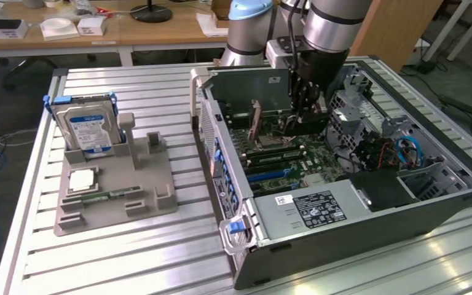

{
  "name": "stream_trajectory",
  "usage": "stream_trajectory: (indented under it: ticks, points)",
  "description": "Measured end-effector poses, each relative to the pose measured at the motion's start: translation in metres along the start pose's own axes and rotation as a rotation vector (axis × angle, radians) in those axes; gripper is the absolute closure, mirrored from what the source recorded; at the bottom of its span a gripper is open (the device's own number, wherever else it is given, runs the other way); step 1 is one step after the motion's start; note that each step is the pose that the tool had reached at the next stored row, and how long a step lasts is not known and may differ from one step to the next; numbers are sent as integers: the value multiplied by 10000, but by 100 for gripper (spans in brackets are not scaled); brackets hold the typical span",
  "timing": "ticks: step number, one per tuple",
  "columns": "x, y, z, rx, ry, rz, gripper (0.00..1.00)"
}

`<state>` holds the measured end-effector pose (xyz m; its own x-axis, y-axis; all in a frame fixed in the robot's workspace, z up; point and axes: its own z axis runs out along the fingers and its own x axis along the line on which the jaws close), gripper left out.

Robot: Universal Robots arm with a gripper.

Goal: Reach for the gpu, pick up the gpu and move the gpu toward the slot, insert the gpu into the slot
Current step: 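Insert the gpu into the slot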

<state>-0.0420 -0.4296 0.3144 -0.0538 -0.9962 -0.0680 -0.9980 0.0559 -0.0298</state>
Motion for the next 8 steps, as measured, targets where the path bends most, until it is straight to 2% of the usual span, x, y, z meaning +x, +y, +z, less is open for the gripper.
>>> stream_trajectory:
  ticks: [8]
  points:
    - [8, 18, 39, -6, 8, 1, 74]
